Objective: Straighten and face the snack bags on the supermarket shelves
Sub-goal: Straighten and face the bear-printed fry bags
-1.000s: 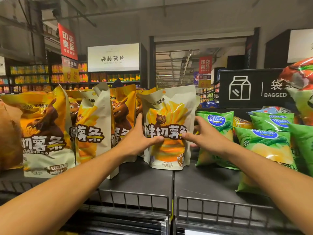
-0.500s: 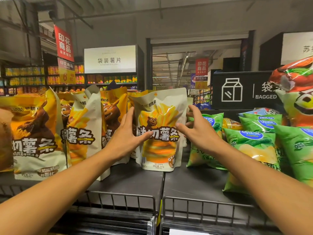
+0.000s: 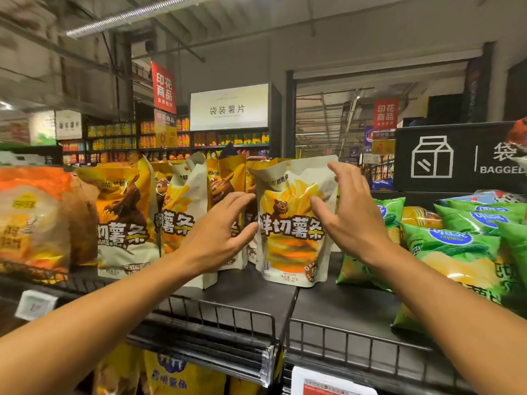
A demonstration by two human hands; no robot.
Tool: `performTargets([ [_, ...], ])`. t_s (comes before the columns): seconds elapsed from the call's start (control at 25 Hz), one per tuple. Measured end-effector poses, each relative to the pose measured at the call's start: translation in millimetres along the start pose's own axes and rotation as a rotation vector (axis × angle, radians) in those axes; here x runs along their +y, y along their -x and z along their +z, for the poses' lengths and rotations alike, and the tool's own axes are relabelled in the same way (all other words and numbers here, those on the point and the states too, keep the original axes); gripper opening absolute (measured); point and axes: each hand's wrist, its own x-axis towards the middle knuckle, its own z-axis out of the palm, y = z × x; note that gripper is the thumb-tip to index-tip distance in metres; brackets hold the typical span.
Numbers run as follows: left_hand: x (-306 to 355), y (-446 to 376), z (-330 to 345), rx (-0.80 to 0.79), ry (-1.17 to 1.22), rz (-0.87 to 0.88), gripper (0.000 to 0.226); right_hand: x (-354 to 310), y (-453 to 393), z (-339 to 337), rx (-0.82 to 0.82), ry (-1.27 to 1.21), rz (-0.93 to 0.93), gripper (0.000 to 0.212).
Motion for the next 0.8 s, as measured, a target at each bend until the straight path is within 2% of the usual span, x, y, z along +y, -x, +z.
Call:
performTargets([
  [0.16,-4.2,24.8,-49.4,0.044,-0.07,-0.032,0.047,-27.5,2.1,8.0,-0.219,0.091,-0.215,0.061],
  [0.24,-16.7,34.5,-75.1,0.067,-0.094,-0.082,0.046,-41.9,-4.8,17.2,-0.321,0.096,-0.236,0.064],
  [0.36,-46.2,41.0,-104.1,0.145,-0.016,-0.253,0.03,-68.1,-15.8,45.7,-0.496,-0.071,-0.104,0.074],
  [0.48,-68.2,35.8,-113.1,0.141,0.376,-0.543,0.02,-91.0,-19.2,85.1,-0.643,-0.236,0.063,0.096],
  [0.56,-82.9,30.9,-110.0,0.106,0.448,-0.569,0.022,-100.2,-21.9,109.5,-0.68,-0.308,0.199,0.112],
  [0.64,-98.9,25.5,-107.3,0.076,0.495,-0.507,0.032,-106.3,-25.9,130.1,-0.669,-0.34,0.306,0.118],
  [0.68,-107.1,21.6,-106.1,0.066,0.526,-0.48,0.038,-108.8,-27.9,137.7,-0.648,-0.332,0.327,0.114],
  [0.8,-125.5,11.7,-97.4,0.038,0.642,-0.4,0.049,-114.9,-29.6,153.3,-0.617,-0.345,0.326,0.083],
])
